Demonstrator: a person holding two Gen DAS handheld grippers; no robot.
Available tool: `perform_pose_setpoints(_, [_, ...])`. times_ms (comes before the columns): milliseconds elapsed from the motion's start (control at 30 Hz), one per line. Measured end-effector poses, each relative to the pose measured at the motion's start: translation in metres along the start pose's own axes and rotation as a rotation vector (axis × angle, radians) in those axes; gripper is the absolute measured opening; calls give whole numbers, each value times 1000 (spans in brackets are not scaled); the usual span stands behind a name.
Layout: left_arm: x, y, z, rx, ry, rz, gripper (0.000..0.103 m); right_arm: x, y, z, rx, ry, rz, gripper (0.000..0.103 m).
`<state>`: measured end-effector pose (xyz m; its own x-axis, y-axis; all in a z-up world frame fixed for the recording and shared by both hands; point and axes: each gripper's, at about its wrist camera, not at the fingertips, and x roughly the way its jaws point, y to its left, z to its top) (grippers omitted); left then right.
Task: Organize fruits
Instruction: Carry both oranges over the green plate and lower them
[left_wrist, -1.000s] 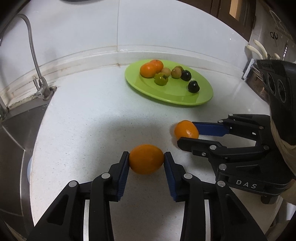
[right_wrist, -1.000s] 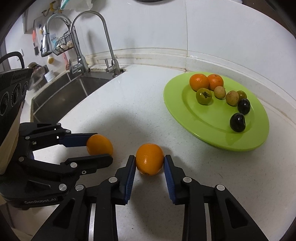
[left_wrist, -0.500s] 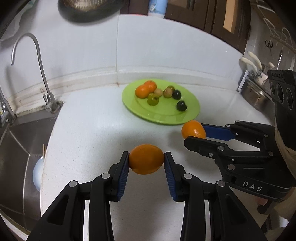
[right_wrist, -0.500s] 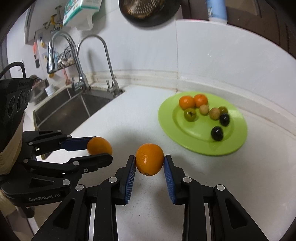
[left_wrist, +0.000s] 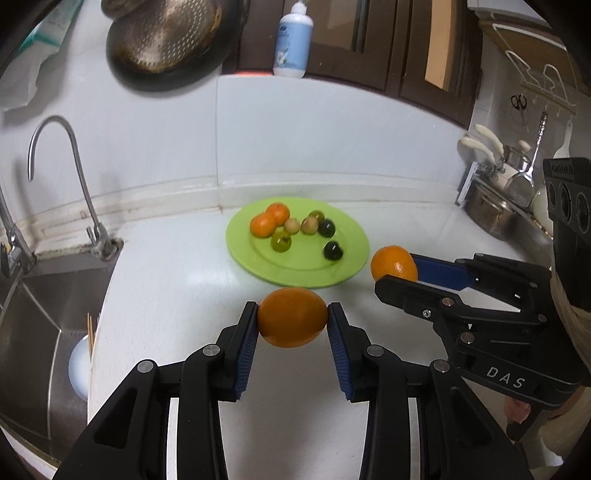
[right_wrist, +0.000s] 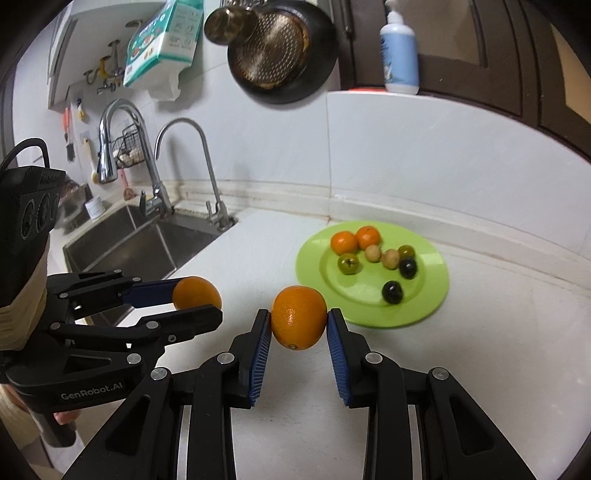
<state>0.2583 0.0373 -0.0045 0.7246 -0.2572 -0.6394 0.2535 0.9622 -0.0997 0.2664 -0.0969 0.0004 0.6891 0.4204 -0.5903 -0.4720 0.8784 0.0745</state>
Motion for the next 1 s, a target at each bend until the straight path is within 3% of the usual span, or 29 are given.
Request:
perform_pose_setpoints(633, [9, -21, 57, 73, -93, -15, 37, -26, -38, 31, 50, -121, -99, 32])
perform_pose_setpoints(1000, [50, -16, 85, 55, -64, -39, 37, -2, -64, 51, 59, -107, -120, 32])
